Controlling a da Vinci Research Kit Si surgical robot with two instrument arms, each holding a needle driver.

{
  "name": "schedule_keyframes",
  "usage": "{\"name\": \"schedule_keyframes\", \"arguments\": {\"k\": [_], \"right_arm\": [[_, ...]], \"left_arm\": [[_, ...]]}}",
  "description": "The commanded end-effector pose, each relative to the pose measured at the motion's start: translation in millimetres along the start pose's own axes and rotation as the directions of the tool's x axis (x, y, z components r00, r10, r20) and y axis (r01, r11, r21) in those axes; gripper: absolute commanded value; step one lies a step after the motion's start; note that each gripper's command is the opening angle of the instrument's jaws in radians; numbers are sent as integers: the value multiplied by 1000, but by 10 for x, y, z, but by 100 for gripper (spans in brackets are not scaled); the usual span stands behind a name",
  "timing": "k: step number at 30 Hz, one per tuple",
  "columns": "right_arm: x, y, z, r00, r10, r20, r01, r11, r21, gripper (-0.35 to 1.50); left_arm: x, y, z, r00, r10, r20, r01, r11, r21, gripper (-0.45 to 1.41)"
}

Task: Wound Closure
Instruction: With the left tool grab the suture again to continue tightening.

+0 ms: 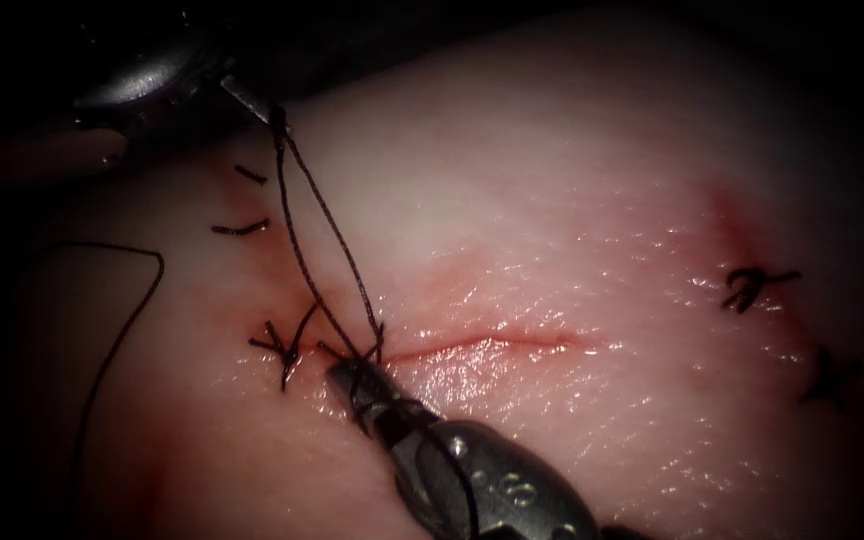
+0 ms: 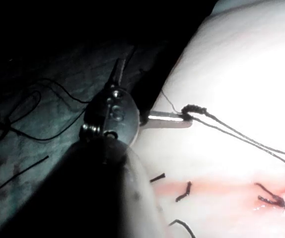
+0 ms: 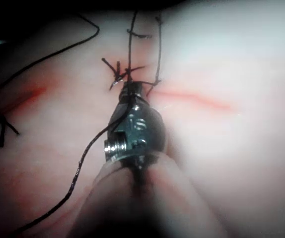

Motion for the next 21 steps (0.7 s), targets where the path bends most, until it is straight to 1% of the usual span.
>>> {"name": "schedule_keyframes", "arguments": {"k": [1,3,5,7,8,9,10,12,14,16,17,18,20,21], "right_arm": [[4,-7,11,1000,0,-5,0,1000,3,-35],[3,-7,12,1000,0,-8,0,1000,4,-35],[2,-7,12,1000,-2,-6,2,1000,3,-35],[0,-7,13,1000,-4,-5,4,1000,3,-35],[-1,-7,13,1000,-4,-5,4,1000,6,-35],[-1,-7,14,1000,-5,-5,5,1000,5,-35],[-2,-7,14,1000,-5,-6,5,1000,5,-35],[-2,-6,14,1000,-5,-2,5,1000,7,-35],[-1,-6,14,1000,-5,-2,5,1000,10,-35],[-1,-6,14,1000,-11,-2,11,1000,10,-35],[-1,-6,14,1000,-11,-2,11,1000,10,-35],[-1,-6,14,1000,-11,-2,11,1000,10,-35],[-1,-6,15,1000,-11,-2,11,1000,10,-35],[-1,-6,15,1000,-11,-2,11,1000,9,-35]], "left_arm": [[8,-9,-8,1000,0,12,0,1000,8,118],[12,-3,-24,999,-7,36,7,1000,5,110],[15,8,-43,998,-11,69,11,1000,-5,108],[17,16,-55,995,-19,95,20,1000,-12,105],[17,22,-62,994,-20,109,21,1000,-12,100],[17,26,-67,993,-20,117,21,1000,-13,100],[17,29,-71,992,-19,124,21,1000,-14,94],[16,36,-79,991,-18,134,20,1000,-12,83],[13,43,-81,989,-16,144,16,1000,-3,56],[10,50,-79,989,-12,150,11,1000,6,46],[7,53,-76,989,-8,145,8,1000,2,22],[5,55,-72,990,-23,137,23,1000,-1,14],[0,59,-62,990,-58,131,57,998,9,4],[-2,60,-57,989,-73,131,71,997,18,4]]}}
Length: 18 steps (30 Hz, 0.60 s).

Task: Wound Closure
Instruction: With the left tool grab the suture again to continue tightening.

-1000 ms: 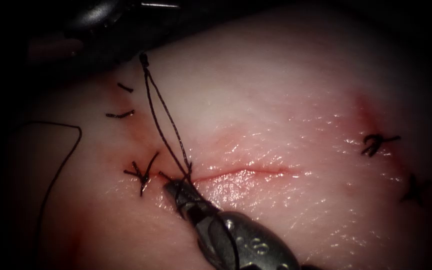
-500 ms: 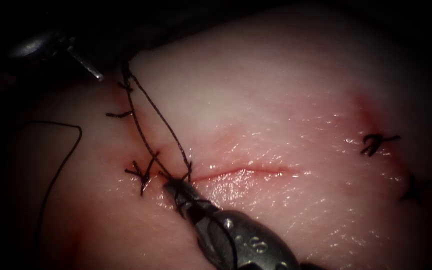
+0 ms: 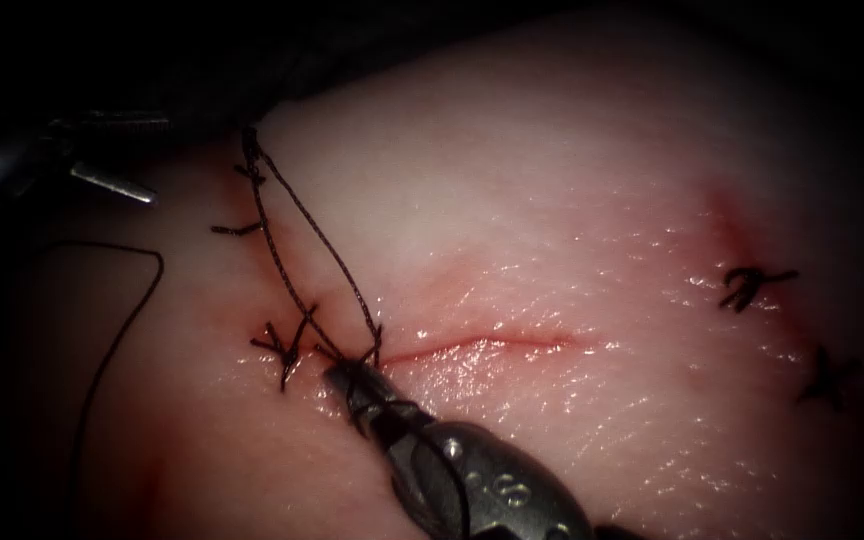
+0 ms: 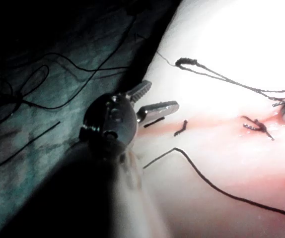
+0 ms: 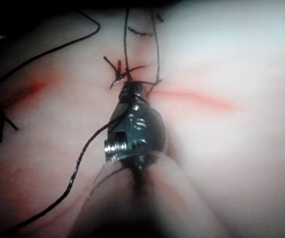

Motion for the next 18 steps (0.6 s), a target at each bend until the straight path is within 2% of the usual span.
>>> {"name": "schedule_keyframes", "arguments": {"k": [1,5,6,9,13,18], "right_arm": [[6,-8,11,1000,1,-4,-1,1000,2,-35],[6,-8,11,1000,1,-4,-1,1000,3,-35],[6,-8,11,1000,1,-4,-1,1000,6,-35],[6,-8,11,1000,-5,-4,5,1000,8,-35],[5,-8,11,1000,-6,-1,6,1000,8,-35],[4,-8,12,1000,-7,-2,7,1000,7,-35]], "left_arm": [[2,-9,10,1000,-30,-3,30,999,12,4],[-5,3,33,985,-170,-11,170,984,42,6],[-7,5,39,972,-236,-22,236,971,38,6],[-10,8,49,947,-319,-41,320,947,6,7],[-10,10,57,927,-371,-55,369,928,-39,16],[-3,15,65,904,-407,-134,390,911,-137,19]]}}
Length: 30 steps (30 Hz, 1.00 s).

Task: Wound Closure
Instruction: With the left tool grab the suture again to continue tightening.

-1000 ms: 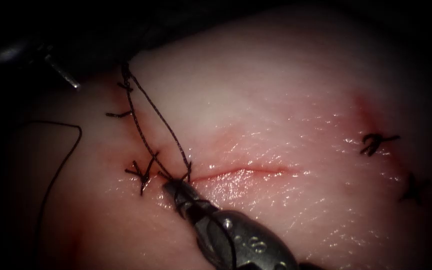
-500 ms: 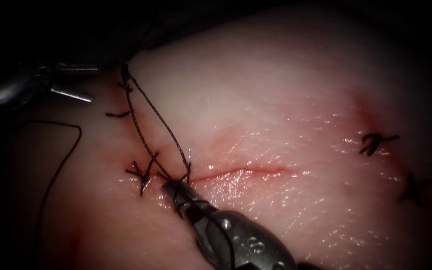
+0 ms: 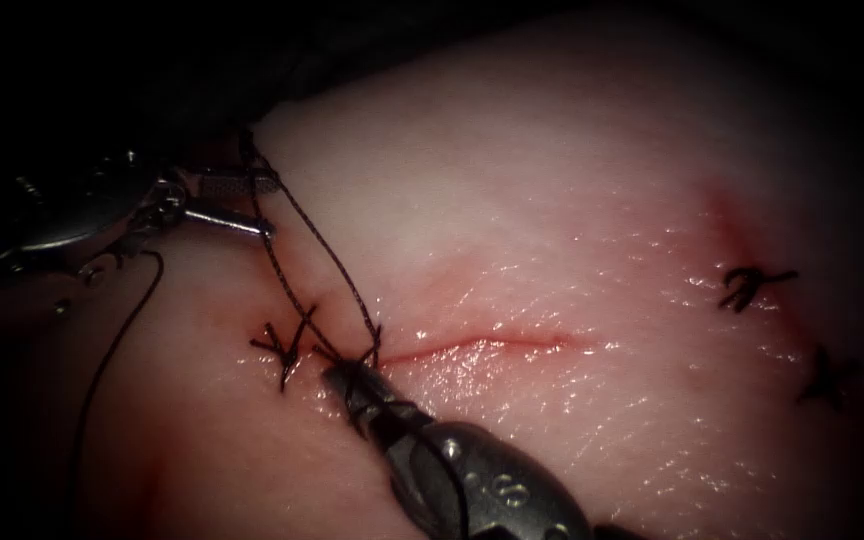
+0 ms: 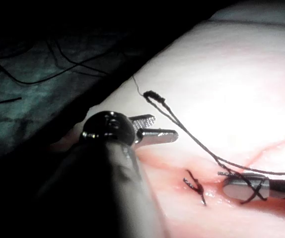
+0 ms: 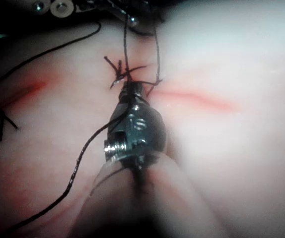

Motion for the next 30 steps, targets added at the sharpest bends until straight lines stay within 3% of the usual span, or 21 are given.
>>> {"name": "schedule_keyframes", "arguments": {"k": [1,12,15,17,22,28,30], "right_arm": [[5,-7,11,1000,-5,-4,5,1000,2,-35],[1,-8,13,1000,-8,-10,8,1000,5,-35],[2,-7,12,1000,-7,-9,8,1000,5,-35],[2,-7,12,1000,-7,-9,7,1000,6,-35],[3,-8,11,1000,-6,-8,6,1000,6,-35],[4,-8,11,1000,-5,-7,5,1000,6,-35],[5,-8,10,1000,-5,-7,5,1000,6,-35]], "left_arm": [[9,-5,6,1000,1,-15,-1,1000,-17,22],[22,10,38,997,-22,-80,16,997,-82,39],[23,5,40,996,-26,-82,18,996,-92,14],[23,1,39,996,-31,-86,22,995,-98,-13],[22,-3,38,996,-34,-84,27,995,-91,-45],[22,-1,35,995,-35,-90,25,994,-104,-45],[25,-3,34,994,15,-108,-26,995,-101,-45]]}}
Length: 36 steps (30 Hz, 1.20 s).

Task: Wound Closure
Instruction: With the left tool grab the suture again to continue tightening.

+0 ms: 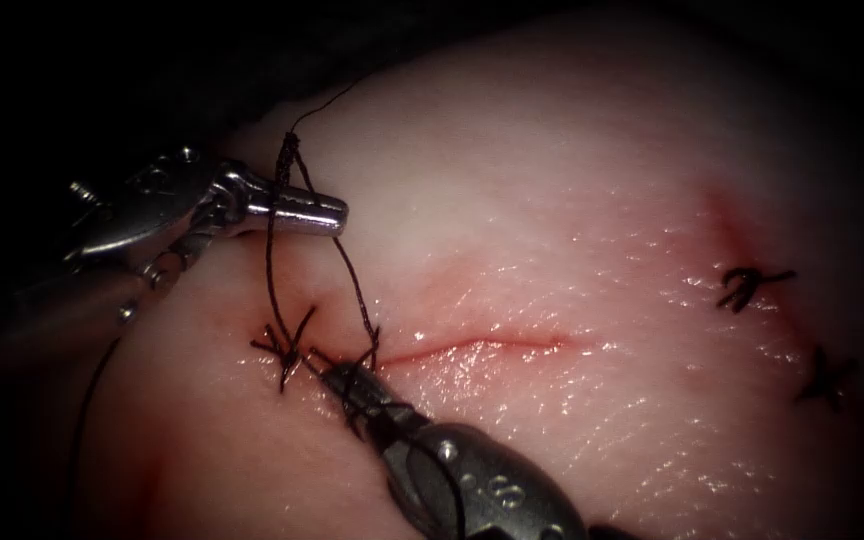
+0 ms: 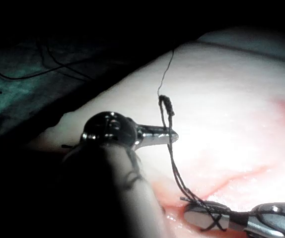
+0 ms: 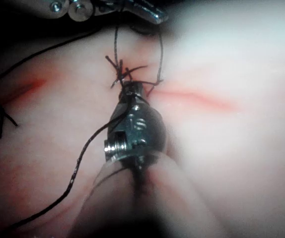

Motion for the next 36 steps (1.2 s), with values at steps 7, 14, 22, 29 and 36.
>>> {"name": "schedule_keyframes", "arguments": {"k": [7,14,22,29,36], "right_arm": [[6,-13,6,1000,2,-3,-2,1000,5,-35],[17,-22,-8,1000,8,30,-8,1000,7,-35],[30,-24,-25,998,38,56,-39,999,15,-35],[21,-25,-24,992,85,96,-86,996,7,-35],[21,-25,-23,989,101,107,-102,995,2,-35]], "left_arm": [[25,-35,2,993,121,5,-121,989,82,-45],[32,-69,7,987,160,-12,-158,980,121,-45],[37,-115,6,980,198,-8,-195,970,148,-45],[19,-139,3,971,239,19,-238,954,184,-45],[1,-158,-6,965,259,46,-263,947,182,-45]]}}
